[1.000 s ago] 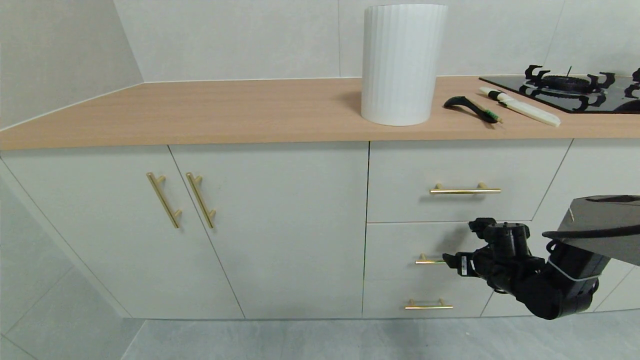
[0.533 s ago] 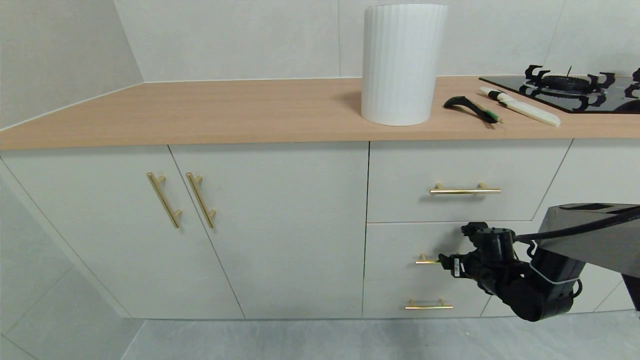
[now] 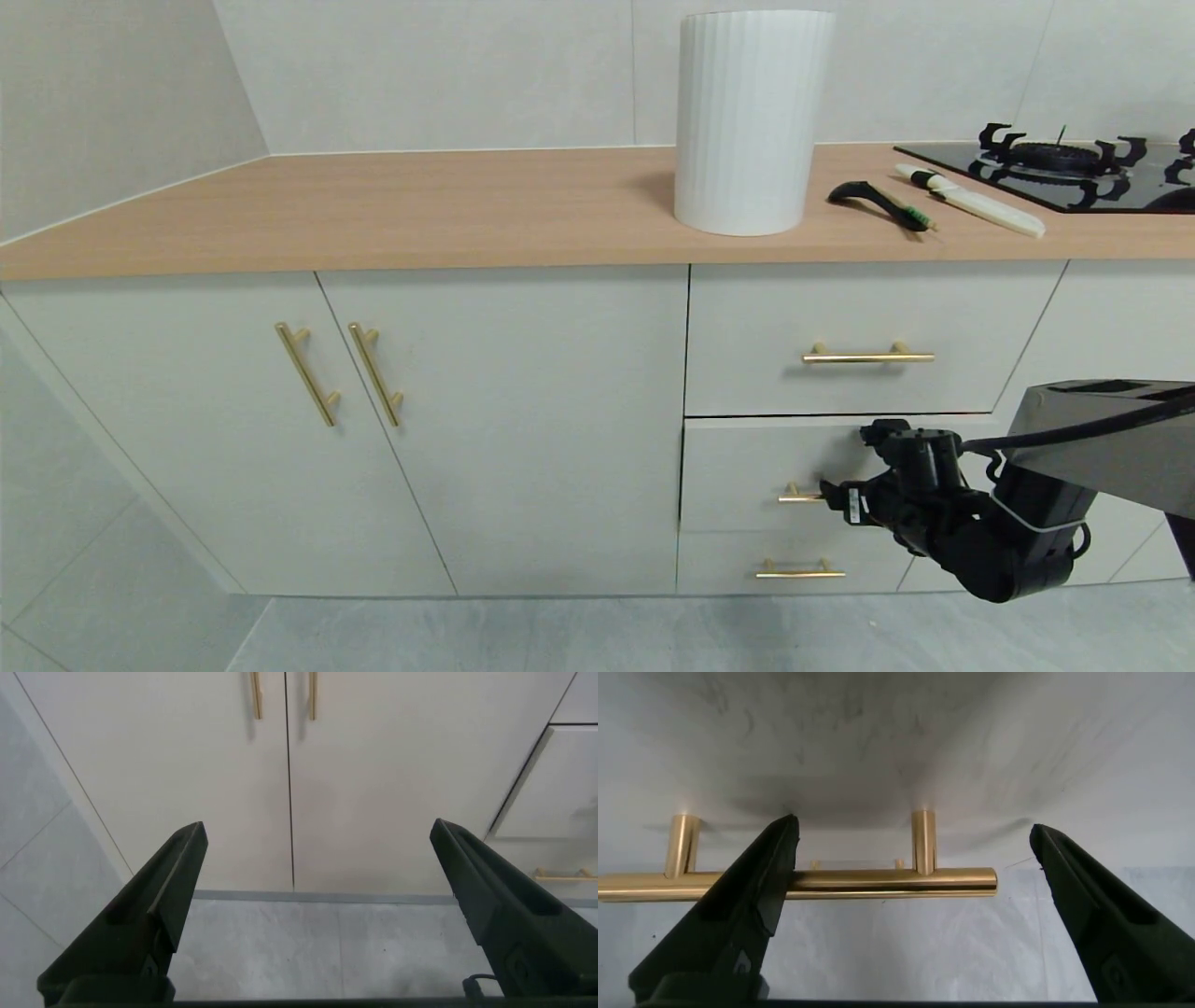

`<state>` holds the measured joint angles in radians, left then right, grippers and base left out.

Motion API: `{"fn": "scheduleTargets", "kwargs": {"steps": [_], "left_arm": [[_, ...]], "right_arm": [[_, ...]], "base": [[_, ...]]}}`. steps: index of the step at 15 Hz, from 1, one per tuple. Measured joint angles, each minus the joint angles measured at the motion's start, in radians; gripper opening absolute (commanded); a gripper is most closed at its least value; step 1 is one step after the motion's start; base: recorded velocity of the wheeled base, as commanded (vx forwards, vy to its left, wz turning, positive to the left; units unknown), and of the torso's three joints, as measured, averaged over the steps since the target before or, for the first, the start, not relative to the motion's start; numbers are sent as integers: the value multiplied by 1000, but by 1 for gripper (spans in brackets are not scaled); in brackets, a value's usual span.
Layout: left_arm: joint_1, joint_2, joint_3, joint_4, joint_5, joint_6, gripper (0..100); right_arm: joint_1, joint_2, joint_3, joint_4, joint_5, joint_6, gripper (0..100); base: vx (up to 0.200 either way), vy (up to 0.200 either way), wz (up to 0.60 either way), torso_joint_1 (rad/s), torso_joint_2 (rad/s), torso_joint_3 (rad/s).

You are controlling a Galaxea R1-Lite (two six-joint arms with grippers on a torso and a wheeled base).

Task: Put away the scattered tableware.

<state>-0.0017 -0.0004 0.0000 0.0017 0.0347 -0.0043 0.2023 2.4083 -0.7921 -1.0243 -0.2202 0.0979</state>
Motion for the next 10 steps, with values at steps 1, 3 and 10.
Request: {"fn": "scheduleTargets", "kwargs": {"steps": [1, 3, 10], "left_arm": [[0, 0, 0, 0, 0, 0, 100], [0, 0, 0, 0, 0, 0, 100], [0, 0, 0, 0, 0, 0, 100]], "right_arm": [[0, -1, 0, 5, 0, -1, 100], [-1, -11, 1, 36, 1, -1, 100], [1, -195, 61, 306, 39, -16, 100]], "base": [[0, 0, 0, 0, 0, 0], [0, 0, 0, 0, 0, 0], [0, 0, 0, 0, 0, 0]]}}
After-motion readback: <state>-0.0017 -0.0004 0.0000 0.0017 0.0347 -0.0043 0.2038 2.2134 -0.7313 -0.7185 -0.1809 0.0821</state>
